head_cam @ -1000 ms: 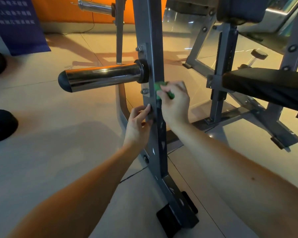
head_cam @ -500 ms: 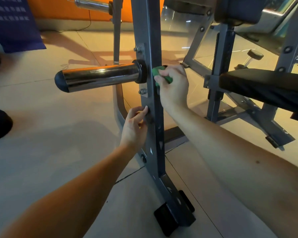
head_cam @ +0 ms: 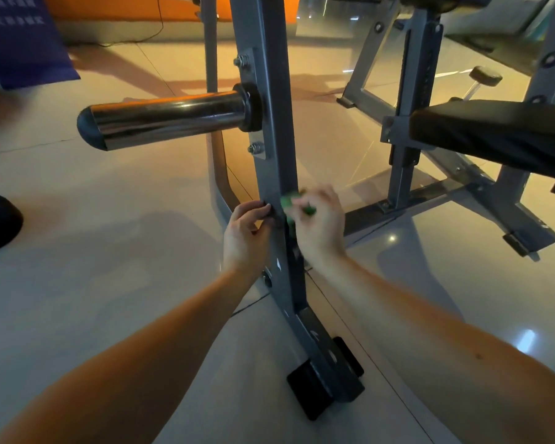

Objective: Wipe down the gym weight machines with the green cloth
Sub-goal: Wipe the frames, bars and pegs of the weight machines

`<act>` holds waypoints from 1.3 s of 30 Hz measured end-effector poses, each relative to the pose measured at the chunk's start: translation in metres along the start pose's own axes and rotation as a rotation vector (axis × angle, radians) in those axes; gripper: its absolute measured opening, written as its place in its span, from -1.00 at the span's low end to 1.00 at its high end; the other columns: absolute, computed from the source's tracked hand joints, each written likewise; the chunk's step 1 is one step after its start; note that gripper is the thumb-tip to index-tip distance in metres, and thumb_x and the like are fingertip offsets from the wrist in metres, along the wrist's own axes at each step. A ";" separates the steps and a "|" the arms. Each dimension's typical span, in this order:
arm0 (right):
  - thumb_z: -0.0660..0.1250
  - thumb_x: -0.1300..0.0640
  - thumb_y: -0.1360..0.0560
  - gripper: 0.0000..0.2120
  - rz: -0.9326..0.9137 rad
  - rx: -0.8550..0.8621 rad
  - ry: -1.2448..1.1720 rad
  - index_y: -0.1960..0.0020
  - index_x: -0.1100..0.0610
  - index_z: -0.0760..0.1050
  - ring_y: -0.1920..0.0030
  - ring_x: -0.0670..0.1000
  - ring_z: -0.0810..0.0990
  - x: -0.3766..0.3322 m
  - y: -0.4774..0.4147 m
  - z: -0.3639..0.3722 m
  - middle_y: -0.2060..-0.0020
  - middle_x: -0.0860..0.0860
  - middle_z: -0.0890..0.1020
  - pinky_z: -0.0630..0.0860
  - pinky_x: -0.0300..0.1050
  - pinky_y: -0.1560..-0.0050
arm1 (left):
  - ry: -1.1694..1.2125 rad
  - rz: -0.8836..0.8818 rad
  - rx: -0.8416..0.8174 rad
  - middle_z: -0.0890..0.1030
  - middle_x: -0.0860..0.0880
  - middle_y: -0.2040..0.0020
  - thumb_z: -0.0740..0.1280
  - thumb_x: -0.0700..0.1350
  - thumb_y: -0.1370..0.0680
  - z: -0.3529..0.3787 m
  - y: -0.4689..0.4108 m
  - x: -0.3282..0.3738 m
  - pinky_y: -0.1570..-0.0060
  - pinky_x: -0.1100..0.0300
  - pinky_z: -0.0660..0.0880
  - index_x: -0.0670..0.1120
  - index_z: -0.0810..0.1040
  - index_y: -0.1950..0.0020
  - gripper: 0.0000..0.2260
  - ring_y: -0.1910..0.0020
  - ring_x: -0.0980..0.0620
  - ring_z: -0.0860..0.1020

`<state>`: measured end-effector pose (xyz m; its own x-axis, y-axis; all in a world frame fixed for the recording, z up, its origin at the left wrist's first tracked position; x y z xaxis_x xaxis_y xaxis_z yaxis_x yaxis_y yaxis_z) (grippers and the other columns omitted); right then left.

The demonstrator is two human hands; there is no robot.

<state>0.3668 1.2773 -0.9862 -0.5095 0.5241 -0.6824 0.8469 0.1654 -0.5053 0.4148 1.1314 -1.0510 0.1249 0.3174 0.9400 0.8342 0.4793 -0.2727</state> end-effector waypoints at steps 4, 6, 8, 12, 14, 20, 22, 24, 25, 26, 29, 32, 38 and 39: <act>0.54 0.28 -0.42 -0.87 -0.141 0.053 -0.006 0.16 0.20 0.59 0.00 0.05 0.57 -0.019 -0.024 -0.003 0.05 0.06 0.54 0.55 -0.20 -0.05 | -0.032 0.024 -0.013 0.58 -0.02 -0.24 0.41 -0.30 -0.59 -0.002 0.004 0.002 -0.12 0.34 0.55 -0.19 0.69 -0.21 -0.79 -0.12 0.17 0.58; 0.53 0.29 -0.44 -0.85 -0.180 0.029 0.022 0.16 0.21 0.54 0.03 0.06 0.55 -0.004 0.003 -0.002 0.06 0.04 0.51 0.53 -0.19 -0.02 | -0.014 -0.010 -0.027 0.57 -0.01 -0.25 0.41 -0.29 -0.59 0.000 0.007 -0.001 -0.16 0.31 0.56 -0.19 0.68 -0.23 -0.78 -0.15 0.12 0.58; 0.49 0.28 -0.49 -0.81 -0.153 -0.066 0.064 0.17 0.14 0.49 0.09 0.04 0.53 0.026 0.040 0.002 0.08 -0.04 0.46 0.53 -0.12 0.06 | -0.001 -0.035 -0.046 0.56 0.01 -0.24 0.41 -0.26 -0.59 0.003 0.008 -0.003 -0.22 0.21 0.57 -0.18 0.66 -0.26 -0.76 -0.17 0.10 0.57; 0.43 0.25 -0.54 -0.65 0.095 -0.279 0.093 0.27 -0.05 0.37 0.18 -0.03 0.55 0.072 0.090 0.007 0.13 -0.19 0.43 0.60 0.03 0.19 | 0.027 -0.088 -0.049 0.55 0.04 -0.24 0.42 -0.22 -0.59 0.005 0.010 -0.004 -0.25 0.28 0.53 -0.16 0.63 -0.30 -0.73 -0.16 0.20 0.55; 0.48 0.27 -0.49 -0.71 0.136 -0.278 0.078 0.27 0.03 0.45 0.17 0.00 0.55 0.067 0.079 0.007 0.12 -0.12 0.47 0.60 0.03 0.15 | 0.012 -0.085 -0.027 0.55 0.05 -0.23 0.44 -0.22 -0.58 0.004 0.011 -0.002 -0.19 0.39 0.50 -0.17 0.64 -0.29 -0.72 -0.13 0.29 0.54; 0.58 0.25 -0.39 -0.87 -0.039 0.017 -0.039 0.14 0.17 0.63 0.06 0.01 0.58 0.002 -0.009 -0.005 0.08 0.05 0.58 0.56 -0.21 0.00 | 0.039 -0.080 0.016 0.58 -0.05 -0.17 0.50 -0.28 -0.51 0.003 0.008 -0.001 -0.04 0.48 0.46 -0.24 0.67 -0.17 -0.76 -0.04 0.13 0.58; 0.57 0.27 -0.40 -0.86 -0.122 0.017 -0.026 0.16 0.22 0.60 0.07 0.02 0.57 0.003 -0.004 -0.004 0.10 0.08 0.56 0.53 -0.20 0.01 | 0.042 -0.069 0.010 0.58 -0.07 -0.17 0.51 -0.29 -0.50 0.003 0.008 -0.002 -0.03 0.48 0.47 -0.25 0.67 -0.16 -0.76 -0.03 0.16 0.58; 0.53 0.27 -0.44 -0.85 -0.116 -0.031 -0.016 0.18 0.21 0.55 0.08 0.04 0.54 0.022 0.018 -0.002 0.11 0.06 0.53 0.52 -0.17 0.04 | 0.039 -0.062 -0.001 0.58 -0.08 -0.17 0.51 -0.29 -0.50 0.004 0.007 -0.002 -0.03 0.47 0.48 -0.25 0.66 -0.16 -0.76 -0.03 0.16 0.58; 0.50 0.26 -0.46 -0.83 -0.105 -0.083 -0.004 0.20 0.18 0.51 0.10 0.03 0.53 0.032 0.034 -0.001 0.12 0.03 0.51 0.50 -0.16 0.06 | 0.044 -0.063 -0.004 0.57 -0.07 -0.17 0.50 -0.29 -0.51 0.005 0.007 -0.003 -0.03 0.45 0.50 -0.24 0.66 -0.16 -0.77 -0.03 0.13 0.59; 0.46 0.25 -0.49 -0.81 -0.064 -0.155 0.004 0.21 0.14 0.48 0.13 -0.01 0.51 0.045 0.053 0.001 0.13 0.00 0.49 0.49 -0.16 0.10 | 0.054 -0.068 -0.006 0.57 -0.06 -0.16 0.50 -0.28 -0.51 0.006 0.007 -0.004 -0.04 0.42 0.51 -0.22 0.65 -0.16 -0.78 -0.05 0.09 0.60; 0.45 0.30 -0.48 -0.72 0.192 -0.367 0.083 0.27 0.10 0.40 0.22 -0.13 0.50 0.084 0.100 0.003 0.15 -0.03 0.48 0.47 -0.18 0.20 | 0.078 -0.090 -0.013 0.55 0.03 -0.15 0.49 -0.25 -0.53 0.009 0.009 -0.011 -0.09 0.11 0.63 -0.16 0.64 -0.16 -0.79 -0.09 0.08 0.60; 0.51 0.29 -0.43 -0.75 0.263 -0.389 0.095 0.27 0.10 0.47 0.20 -0.14 0.47 0.086 0.092 0.005 0.15 -0.04 0.50 0.43 -0.19 0.15 | 0.084 -0.103 -0.021 0.54 0.05 -0.15 0.49 -0.24 -0.53 0.010 0.010 -0.016 -0.05 -0.11 0.65 -0.16 0.64 -0.18 -0.78 -0.09 0.15 0.58; 0.60 0.24 -0.35 -0.81 -0.043 -0.017 -0.057 0.14 0.16 0.60 0.06 0.01 0.57 0.008 -0.006 -0.003 0.10 0.04 0.57 0.53 -0.18 0.02 | 0.092 -0.063 0.012 0.54 -0.03 -0.14 0.51 -0.27 -0.51 0.008 0.009 -0.012 0.01 0.12 0.65 -0.20 0.63 -0.11 -0.80 0.00 0.25 0.57; 0.59 0.24 -0.36 -0.81 -0.089 -0.011 -0.049 0.16 0.18 0.58 0.07 0.02 0.56 0.008 -0.006 -0.003 0.11 0.05 0.56 0.52 -0.18 0.04 | 0.083 -0.058 0.012 0.54 -0.03 -0.14 0.51 -0.28 -0.51 0.008 0.008 -0.011 0.01 0.23 0.61 -0.21 0.63 -0.12 -0.79 0.01 0.27 0.56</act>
<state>0.3582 1.2833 -0.9868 -0.5893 0.4656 -0.6602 0.7995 0.2189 -0.5593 0.4158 1.1384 -1.0654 0.1216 0.2200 0.9679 0.8346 0.5052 -0.2197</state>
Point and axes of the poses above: each hand's wrist, its own y-axis away from the middle knuckle, its own z-axis out of the palm, x = y × z, the point moved 7 cm from there along -y, towards the middle knuckle
